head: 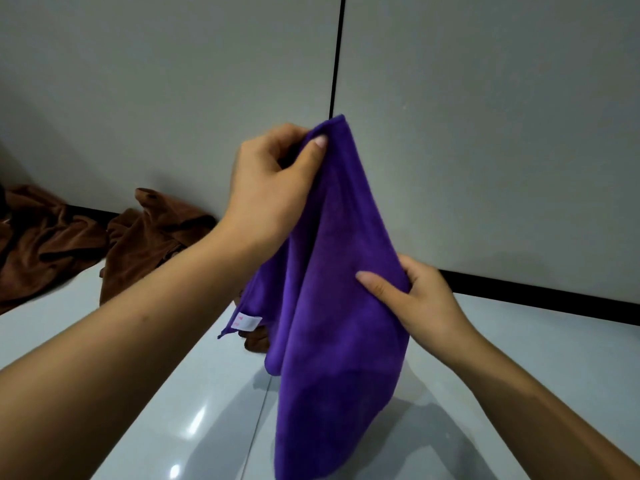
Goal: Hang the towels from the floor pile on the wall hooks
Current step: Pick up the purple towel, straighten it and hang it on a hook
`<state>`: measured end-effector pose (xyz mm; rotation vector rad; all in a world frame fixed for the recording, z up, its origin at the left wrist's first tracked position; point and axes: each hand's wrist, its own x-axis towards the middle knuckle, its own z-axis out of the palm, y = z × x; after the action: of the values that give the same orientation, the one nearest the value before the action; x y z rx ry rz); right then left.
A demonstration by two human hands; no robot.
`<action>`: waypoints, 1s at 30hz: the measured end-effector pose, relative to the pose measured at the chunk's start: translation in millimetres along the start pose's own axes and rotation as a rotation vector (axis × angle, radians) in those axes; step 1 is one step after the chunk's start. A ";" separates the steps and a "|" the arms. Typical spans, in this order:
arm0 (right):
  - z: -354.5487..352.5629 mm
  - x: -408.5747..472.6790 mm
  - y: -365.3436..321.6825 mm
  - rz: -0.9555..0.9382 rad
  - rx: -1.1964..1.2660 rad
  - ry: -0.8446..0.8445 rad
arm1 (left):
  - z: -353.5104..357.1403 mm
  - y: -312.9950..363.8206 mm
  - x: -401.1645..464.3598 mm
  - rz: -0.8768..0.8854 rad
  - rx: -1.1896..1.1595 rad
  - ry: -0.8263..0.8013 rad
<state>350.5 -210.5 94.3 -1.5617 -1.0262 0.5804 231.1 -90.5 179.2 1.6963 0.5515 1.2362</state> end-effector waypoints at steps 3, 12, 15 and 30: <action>0.7 -0.2 18.7 0.087 -0.068 -0.072 | -6.7 -5.6 -0.8 -0.056 -0.010 0.068; -20.1 5.2 62.5 0.164 -0.307 0.140 | -33.7 -15.1 9.2 -0.126 -0.007 0.293; -35.2 8.1 60.6 0.112 -0.321 0.275 | -46.6 -23.7 10.7 -0.146 0.015 0.350; -86.4 12.1 -29.8 -0.471 -0.764 0.550 | -67.2 -59.6 13.7 -0.185 0.196 0.484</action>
<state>417.7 -245.6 146.7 -1.8693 -1.1780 -0.6174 185.1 -24.1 137.6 1.4576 1.1252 1.4988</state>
